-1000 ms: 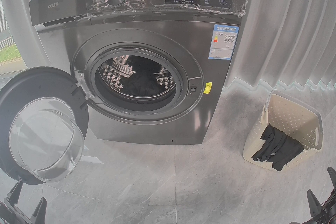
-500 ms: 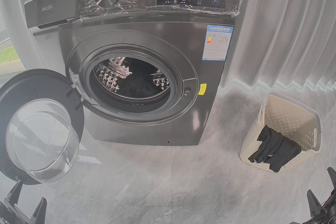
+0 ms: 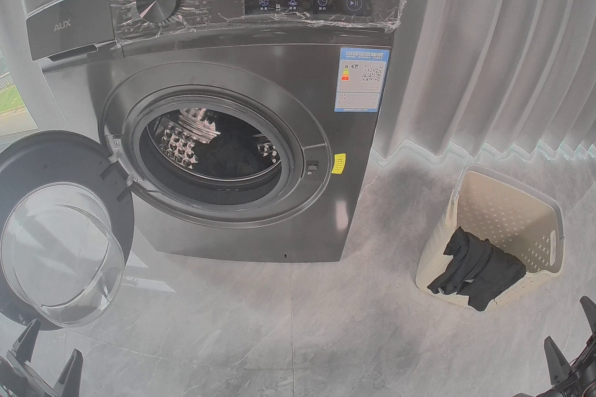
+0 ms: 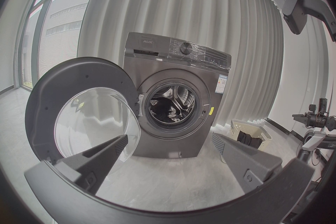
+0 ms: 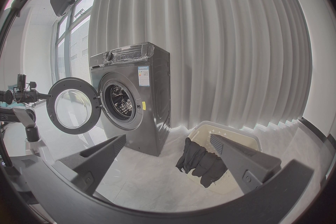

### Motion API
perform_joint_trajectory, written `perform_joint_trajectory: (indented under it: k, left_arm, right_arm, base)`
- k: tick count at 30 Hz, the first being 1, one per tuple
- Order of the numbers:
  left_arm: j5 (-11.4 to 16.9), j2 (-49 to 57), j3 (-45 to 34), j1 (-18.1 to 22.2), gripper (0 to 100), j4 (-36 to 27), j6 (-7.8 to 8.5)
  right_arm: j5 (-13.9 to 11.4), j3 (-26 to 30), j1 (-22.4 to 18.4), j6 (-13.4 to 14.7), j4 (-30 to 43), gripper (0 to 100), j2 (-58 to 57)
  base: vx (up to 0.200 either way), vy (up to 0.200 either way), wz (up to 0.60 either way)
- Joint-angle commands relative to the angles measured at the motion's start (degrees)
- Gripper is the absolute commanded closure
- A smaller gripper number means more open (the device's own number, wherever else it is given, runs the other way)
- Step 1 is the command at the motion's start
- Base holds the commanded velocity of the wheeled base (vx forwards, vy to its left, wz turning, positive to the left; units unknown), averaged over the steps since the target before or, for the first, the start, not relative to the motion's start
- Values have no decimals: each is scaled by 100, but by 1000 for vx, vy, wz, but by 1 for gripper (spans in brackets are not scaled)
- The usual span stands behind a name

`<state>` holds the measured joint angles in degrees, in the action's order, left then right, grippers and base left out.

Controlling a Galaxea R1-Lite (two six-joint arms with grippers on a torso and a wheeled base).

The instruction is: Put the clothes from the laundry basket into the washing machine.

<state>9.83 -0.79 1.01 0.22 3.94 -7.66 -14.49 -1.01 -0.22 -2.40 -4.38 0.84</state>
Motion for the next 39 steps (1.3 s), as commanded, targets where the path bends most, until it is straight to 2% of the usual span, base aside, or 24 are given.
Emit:
perform_joint_trajectory:
  k: [1, 18, 23, 27, 36, 39]
  left_arm:
    - [2, 62, -101, 4, 0, 2, 1]
    - [2, 62, -101, 4, 0, 2, -17]
    - [-25, 62, -101, 4, 0, 2, 45]
    - [-16, 62, -101, 4, 0, 2, -25]
    - [-7, 62, -101, 4, 0, 2, -34]
    - [-7, 62, -101, 4, 0, 2, -25]
  right_arm:
    - [-1, 101, -4, 12, -2, 0, -84]
    - [-10, 101, -4, 38, -2, 0, -84]
    - [-10, 101, -4, 29, -2, 0, -84]
    - [-10, 101, -4, 29, -2, 0, -84]
    - [-10, 101, -4, 29, -2, 0, -84]
    - [-10, 101, -4, 29, -2, 0, -84]
  base:
    - [0, 0, -600]
    - [0, 0, 0]
    - [0, 0, 0]
    - [0, 0, 0]
    - [200, 0, 0]
    - [0, 0, 0]
